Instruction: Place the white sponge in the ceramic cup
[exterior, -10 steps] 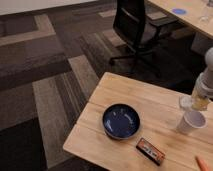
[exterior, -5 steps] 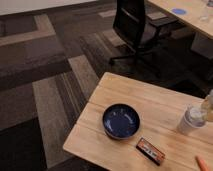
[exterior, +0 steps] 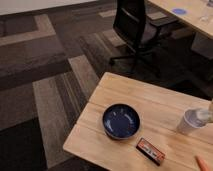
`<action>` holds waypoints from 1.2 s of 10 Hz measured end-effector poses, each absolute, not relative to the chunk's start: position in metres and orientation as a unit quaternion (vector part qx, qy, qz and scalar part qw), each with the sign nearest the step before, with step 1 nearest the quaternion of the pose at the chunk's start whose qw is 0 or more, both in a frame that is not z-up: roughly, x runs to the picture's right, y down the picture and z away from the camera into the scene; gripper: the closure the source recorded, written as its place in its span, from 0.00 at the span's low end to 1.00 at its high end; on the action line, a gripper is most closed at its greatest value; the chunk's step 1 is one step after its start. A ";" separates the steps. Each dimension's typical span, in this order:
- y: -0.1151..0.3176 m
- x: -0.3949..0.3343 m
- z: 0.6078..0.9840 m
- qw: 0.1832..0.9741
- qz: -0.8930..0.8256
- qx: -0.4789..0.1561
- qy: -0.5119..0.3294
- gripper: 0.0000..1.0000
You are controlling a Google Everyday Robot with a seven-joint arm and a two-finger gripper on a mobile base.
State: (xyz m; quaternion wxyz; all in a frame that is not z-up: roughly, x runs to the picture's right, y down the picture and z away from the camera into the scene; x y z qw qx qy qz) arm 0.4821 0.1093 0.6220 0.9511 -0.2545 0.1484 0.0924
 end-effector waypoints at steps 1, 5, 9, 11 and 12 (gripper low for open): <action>0.111 0.481 0.624 0.950 0.090 -0.256 0.156 1.00; 0.115 0.461 0.640 0.948 0.073 -0.268 0.157 1.00; 0.117 0.461 0.644 0.944 0.070 -0.275 0.168 0.99; 0.117 0.460 0.645 0.944 0.069 -0.275 0.167 0.74; 0.117 0.461 0.645 0.944 0.069 -0.275 0.168 0.57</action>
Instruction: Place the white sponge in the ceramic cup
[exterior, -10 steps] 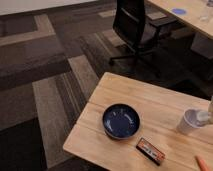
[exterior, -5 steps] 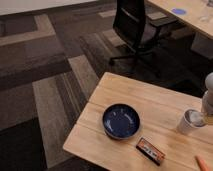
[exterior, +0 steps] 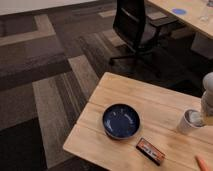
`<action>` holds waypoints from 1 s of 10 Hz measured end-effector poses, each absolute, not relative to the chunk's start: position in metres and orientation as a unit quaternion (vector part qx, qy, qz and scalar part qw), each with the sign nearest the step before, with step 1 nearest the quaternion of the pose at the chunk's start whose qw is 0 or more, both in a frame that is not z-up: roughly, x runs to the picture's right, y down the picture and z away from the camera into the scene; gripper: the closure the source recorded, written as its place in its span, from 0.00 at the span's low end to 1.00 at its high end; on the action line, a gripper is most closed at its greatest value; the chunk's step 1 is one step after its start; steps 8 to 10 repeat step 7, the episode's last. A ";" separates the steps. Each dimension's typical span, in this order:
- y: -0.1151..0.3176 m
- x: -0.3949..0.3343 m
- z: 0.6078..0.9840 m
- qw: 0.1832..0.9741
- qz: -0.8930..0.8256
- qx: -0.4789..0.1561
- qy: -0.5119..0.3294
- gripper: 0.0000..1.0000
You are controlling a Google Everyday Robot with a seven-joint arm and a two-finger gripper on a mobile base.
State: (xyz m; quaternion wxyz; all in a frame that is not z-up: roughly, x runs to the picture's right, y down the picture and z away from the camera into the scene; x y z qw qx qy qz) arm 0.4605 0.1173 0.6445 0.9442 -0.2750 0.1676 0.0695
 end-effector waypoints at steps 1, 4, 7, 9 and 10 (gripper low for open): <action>0.117 0.460 0.645 0.944 0.069 -0.275 0.168 0.43; 0.117 0.460 0.645 0.944 0.069 -0.275 0.168 0.20; 0.117 0.460 0.645 0.944 0.069 -0.275 0.167 0.20; 0.117 0.460 0.645 0.944 0.069 -0.275 0.167 0.20; 0.117 0.460 0.645 0.944 0.069 -0.275 0.167 0.20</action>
